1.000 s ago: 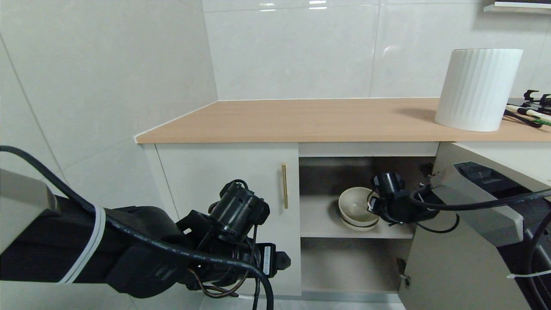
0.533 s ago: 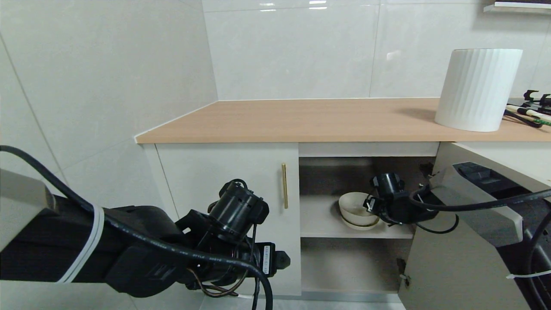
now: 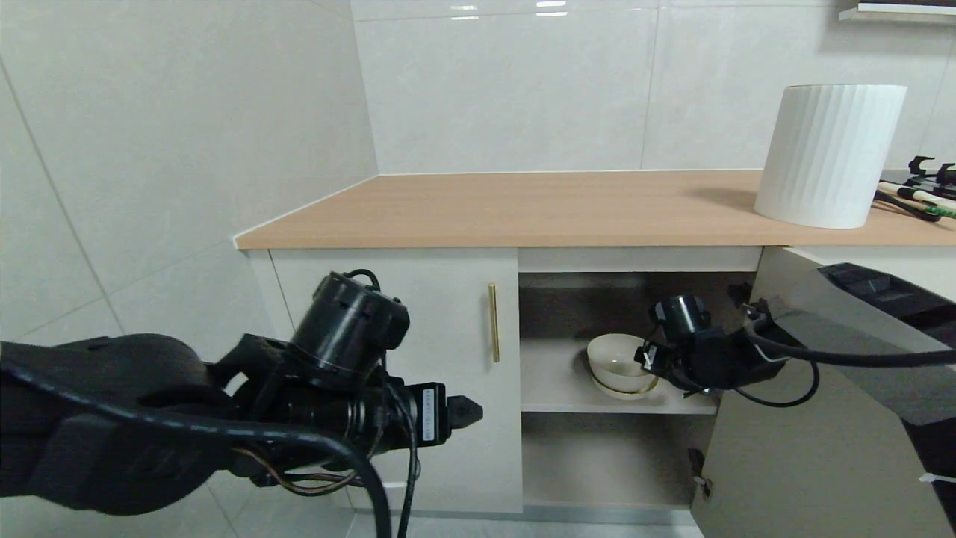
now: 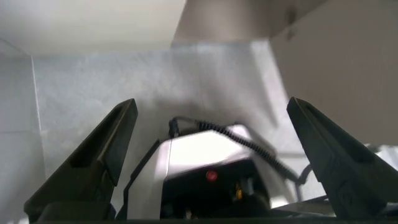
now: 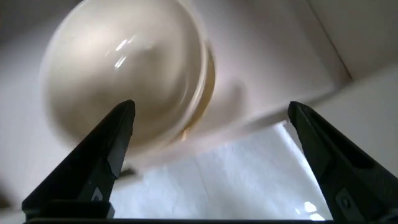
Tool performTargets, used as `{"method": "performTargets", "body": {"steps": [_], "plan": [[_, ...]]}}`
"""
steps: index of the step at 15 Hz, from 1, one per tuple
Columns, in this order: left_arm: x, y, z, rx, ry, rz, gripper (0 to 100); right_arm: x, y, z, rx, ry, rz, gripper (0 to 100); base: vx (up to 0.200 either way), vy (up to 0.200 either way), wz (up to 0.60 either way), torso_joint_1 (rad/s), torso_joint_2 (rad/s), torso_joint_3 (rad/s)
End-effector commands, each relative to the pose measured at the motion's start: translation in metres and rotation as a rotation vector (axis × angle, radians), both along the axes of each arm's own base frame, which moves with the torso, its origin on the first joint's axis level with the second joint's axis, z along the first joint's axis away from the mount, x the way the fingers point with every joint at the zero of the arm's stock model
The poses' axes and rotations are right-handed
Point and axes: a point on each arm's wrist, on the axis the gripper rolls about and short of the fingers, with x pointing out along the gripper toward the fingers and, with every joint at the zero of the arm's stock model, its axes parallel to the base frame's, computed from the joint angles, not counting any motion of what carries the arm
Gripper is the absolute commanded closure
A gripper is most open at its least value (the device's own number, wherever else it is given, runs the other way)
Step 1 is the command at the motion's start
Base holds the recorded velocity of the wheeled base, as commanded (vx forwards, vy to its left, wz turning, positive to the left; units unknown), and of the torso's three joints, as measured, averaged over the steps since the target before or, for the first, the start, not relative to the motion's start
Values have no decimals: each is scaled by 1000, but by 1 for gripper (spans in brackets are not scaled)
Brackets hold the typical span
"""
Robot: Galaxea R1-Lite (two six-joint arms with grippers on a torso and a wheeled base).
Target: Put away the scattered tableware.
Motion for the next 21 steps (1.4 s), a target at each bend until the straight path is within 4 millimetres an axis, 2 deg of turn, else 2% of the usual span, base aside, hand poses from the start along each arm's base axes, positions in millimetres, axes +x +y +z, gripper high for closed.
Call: {"method": "performTargets", "body": {"steps": [1, 3, 4, 5, 7, 10, 12, 14, 19, 21], "plan": [[-26, 29, 43, -69, -98, 26, 0, -49, 12, 53, 27, -11, 81, 0, 0, 0, 0, 0, 0, 0], [-52, 47, 57, -89, -119, 19, 0, -93, 11, 98, 101, -9, 194, 0, 0, 0, 0, 0, 0, 0], [-62, 54, 62, -104, -142, 18, 0, -116, 13, 127, 144, -27, 258, 0, 0, 0, 0, 0, 0, 0], [-69, 60, 64, -110, -160, 15, 0, -137, 15, 147, 161, -30, 304, 0, 0, 0, 0, 0, 0, 0], [-76, 73, 59, -81, -176, 29, 0, -171, 14, 173, 159, -17, 350, 0, 0, 0, 0, 0, 0, 0], [-83, 84, 60, -92, -191, 41, 0, -216, 9, 182, 155, 21, 434, 0, 0, 0, 0, 0, 0, 0], [-84, 85, 56, -101, -170, 26, 0, -237, 13, 179, 166, 37, 509, 0, 0, 0, 0, 0, 0, 0], [-83, 84, 55, -103, -172, 25, 0, -246, 10, 179, 162, 31, 521, 0, 0, 0, 0, 0, 0, 0], [-77, 80, 50, -101, -146, 11, 0, -250, 7, 182, 122, 8, 539, 0, 0, 0, 0, 0, 0, 0], [-77, 80, 51, -101, -148, 11, 0, -251, 5, 182, 108, 4, 524, 0, -200, 0, 0, 2, 5, 2]]}}
